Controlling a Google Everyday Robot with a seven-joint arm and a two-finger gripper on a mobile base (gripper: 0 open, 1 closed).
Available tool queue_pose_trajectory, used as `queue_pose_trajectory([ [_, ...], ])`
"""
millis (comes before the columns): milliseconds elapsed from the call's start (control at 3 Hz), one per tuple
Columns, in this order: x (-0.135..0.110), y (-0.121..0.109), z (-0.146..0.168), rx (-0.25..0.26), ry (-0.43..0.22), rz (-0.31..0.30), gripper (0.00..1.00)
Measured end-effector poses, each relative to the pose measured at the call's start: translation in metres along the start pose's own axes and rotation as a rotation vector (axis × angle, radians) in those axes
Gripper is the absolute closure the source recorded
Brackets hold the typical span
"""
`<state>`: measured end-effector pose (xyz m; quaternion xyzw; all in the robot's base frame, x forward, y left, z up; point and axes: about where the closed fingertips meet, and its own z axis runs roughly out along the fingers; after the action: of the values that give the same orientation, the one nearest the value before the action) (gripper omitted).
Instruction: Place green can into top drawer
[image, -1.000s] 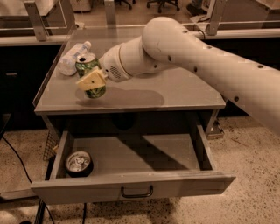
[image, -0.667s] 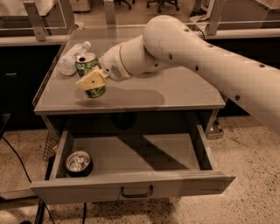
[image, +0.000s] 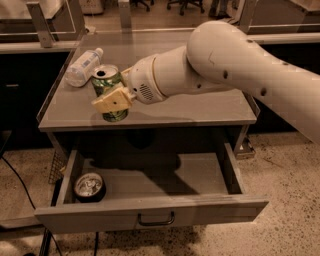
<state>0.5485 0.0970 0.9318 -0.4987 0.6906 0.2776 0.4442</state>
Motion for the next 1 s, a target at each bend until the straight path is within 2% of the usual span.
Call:
queue_pose_trajectory([
  [333, 0.010, 0.033, -0.027, 0.037, -0.013, 0.005, 1.00],
  [667, 0.035, 0.057, -0.033, 0.057, -0.040, 0.014, 1.00],
  [1000, 0.104, 0.065, -0.015, 0.068, -0.115, 0.031, 1.00],
])
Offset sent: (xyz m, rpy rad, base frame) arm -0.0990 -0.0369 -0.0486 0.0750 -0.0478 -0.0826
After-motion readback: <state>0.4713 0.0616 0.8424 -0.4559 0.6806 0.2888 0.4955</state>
